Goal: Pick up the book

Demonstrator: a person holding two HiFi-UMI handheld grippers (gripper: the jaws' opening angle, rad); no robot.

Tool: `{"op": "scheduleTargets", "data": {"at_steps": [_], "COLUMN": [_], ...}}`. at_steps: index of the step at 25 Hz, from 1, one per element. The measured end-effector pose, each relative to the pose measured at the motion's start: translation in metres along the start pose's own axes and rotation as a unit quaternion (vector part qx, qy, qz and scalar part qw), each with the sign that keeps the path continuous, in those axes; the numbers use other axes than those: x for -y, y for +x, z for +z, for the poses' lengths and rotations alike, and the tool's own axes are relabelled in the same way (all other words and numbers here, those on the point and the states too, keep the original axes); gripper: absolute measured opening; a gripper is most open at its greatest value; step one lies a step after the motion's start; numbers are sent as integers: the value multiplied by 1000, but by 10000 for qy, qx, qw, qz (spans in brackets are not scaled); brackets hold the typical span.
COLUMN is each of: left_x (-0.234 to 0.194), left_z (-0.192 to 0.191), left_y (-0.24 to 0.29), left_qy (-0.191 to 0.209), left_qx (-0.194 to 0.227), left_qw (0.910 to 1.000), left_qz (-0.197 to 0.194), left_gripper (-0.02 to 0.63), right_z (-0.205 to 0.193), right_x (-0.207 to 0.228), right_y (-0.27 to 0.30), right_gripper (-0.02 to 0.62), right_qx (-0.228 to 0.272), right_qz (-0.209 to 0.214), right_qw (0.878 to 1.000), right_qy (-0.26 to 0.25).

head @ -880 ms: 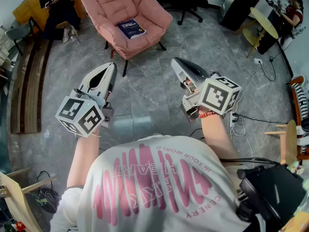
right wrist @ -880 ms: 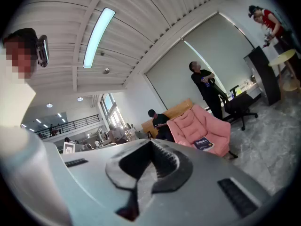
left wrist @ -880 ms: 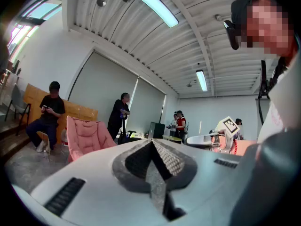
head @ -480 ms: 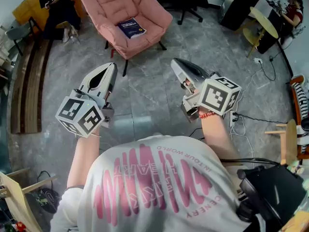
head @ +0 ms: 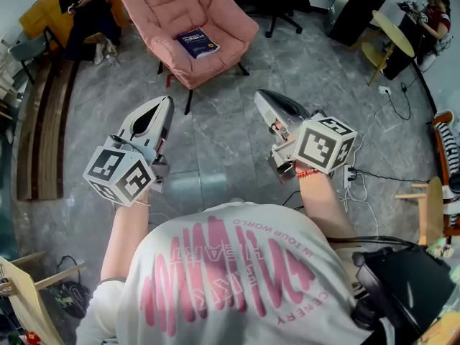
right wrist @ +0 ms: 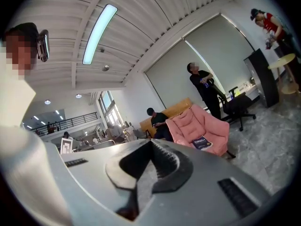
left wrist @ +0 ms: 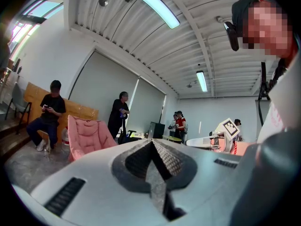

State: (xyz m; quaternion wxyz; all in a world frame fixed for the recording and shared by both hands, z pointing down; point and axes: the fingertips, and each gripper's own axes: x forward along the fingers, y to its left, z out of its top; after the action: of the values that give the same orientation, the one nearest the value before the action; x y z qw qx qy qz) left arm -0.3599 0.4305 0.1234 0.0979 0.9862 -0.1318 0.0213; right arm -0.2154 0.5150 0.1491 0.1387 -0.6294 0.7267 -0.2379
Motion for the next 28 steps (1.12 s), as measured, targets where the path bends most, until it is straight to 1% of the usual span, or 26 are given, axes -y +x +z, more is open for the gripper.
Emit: {"op": "scheduleTargets", "data": {"at_steps": [11, 15, 18, 22, 28], "left_x": [-24, -32, -38, -43, -57], "left_z": [-8, -8, -3, -4, -19], "left_y": [-27, -29, -27, -20, 0], "left_qy": [7, 90, 76, 21, -47], "left_qx": [-22, -24, -34, 7, -137], "left_qw": [10000, 9999, 9998, 9999, 9999], "left_qz": [-71, -141, -163, -135, -49], "left_gripper": [8, 8, 8, 8, 8], "right_z": [-26, -27, -23, -24, -29], "right_x": [-17, -22, -24, -17, 3], "right_y": [23, 33, 39, 47, 67], "right_gripper": [11, 11, 11, 11, 11], "right_qx": [-14, 62, 38, -36, -183], "right_qz": [-133, -174, -205, -190, -122], "right_qw": [9999, 9998, 9998, 9998, 9997], "right_qy": [69, 21, 12, -18, 61]}}
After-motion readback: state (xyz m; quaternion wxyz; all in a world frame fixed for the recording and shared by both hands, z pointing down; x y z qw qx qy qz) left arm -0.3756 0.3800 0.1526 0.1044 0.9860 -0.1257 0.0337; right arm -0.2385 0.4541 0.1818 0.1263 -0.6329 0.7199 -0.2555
